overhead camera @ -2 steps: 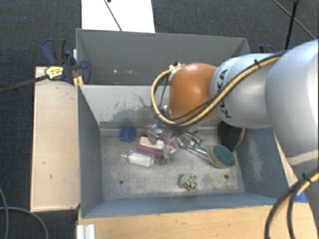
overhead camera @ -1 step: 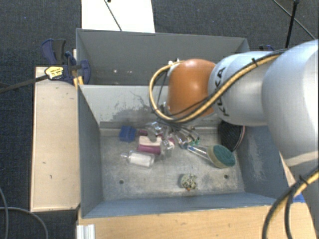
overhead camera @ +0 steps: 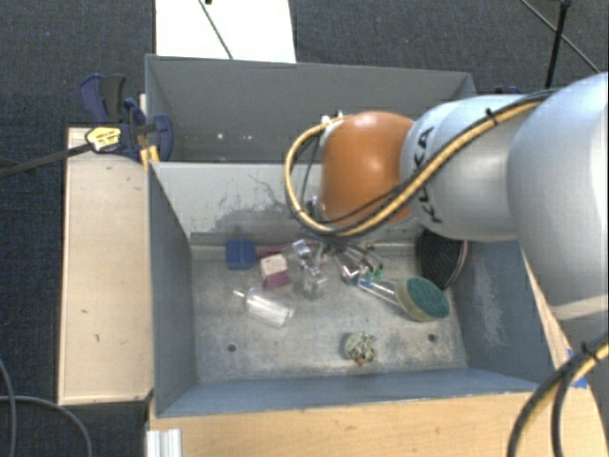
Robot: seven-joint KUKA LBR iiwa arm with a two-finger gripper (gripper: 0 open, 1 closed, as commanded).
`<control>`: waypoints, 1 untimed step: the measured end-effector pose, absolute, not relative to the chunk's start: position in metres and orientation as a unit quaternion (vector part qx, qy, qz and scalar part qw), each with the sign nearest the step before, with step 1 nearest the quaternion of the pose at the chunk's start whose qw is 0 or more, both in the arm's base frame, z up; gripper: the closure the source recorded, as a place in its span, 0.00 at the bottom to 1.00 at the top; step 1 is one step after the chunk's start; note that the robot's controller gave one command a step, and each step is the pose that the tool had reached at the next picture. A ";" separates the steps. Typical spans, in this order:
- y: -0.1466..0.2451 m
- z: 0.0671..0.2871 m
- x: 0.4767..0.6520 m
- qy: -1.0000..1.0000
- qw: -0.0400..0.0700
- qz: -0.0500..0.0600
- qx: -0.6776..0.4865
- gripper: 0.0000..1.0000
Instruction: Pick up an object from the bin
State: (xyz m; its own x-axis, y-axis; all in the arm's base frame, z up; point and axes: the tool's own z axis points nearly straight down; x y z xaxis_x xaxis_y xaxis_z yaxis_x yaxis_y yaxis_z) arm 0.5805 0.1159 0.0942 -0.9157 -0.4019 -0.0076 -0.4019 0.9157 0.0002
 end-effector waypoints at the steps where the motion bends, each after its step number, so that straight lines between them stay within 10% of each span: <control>1: 0.165 0.102 0.564 0.993 0.002 0.002 -0.116 1.00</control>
Offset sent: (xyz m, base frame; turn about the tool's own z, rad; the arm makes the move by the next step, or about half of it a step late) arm -0.0172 0.0468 0.0069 0.1825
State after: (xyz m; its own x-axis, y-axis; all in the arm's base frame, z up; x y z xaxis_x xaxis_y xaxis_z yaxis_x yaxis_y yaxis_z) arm 0.5637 0.1652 0.1021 -0.9729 -0.2313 -0.0036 -0.2313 0.9729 0.0030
